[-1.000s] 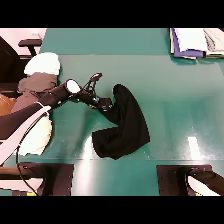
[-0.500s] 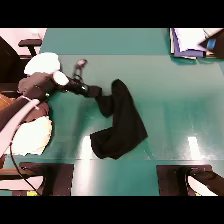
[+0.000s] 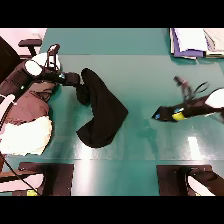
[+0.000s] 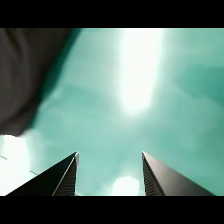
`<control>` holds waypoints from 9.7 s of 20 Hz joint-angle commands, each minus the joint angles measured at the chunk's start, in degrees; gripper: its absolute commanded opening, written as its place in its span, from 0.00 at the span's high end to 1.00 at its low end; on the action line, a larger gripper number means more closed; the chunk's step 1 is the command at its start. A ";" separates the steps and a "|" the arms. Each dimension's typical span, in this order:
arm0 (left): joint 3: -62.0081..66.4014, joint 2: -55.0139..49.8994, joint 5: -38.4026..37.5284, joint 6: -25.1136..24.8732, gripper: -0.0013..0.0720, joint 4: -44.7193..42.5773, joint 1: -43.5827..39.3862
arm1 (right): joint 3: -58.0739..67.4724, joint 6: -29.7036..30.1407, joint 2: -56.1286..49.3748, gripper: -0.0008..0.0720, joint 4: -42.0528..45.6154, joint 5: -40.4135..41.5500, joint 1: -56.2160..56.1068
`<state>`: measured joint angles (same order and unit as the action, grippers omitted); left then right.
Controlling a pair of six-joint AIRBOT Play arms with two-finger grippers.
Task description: Fold the shirts.
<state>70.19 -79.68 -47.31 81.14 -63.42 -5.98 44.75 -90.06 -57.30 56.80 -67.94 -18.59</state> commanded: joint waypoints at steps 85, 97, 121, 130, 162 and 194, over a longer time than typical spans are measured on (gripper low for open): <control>-2.51 0.04 -8.04 6.88 0.95 -17.22 0.55 | 16.61 17.29 -36.00 0.45 -20.37 8.33 -16.33; 1.11 13.88 -7.26 6.88 0.95 -23.78 1.44 | 33.20 15.37 -30.18 0.97 -7.61 5.90 -10.36; 2.43 38.60 -10.82 -3.69 0.95 -2.93 2.45 | 58.25 6.54 -4.26 0.97 15.30 -13.31 9.31; 20.00 38.93 -13.81 -3.63 0.95 -5.16 2.45 | 58.25 6.51 2.14 0.97 15.41 -12.15 9.40; 13.11 -6.32 -13.42 -1.62 0.18 0.92 8.26 | 57.92 10.82 -38.16 0.37 3.72 -15.43 19.76; -23.58 14.97 -13.55 -1.88 0.95 4.11 7.63 | -12.59 13.20 -7.89 0.38 2.91 -9.92 51.98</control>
<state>46.33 -65.25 -60.86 79.20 -59.44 1.67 35.73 -76.95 -61.36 60.05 -79.90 32.47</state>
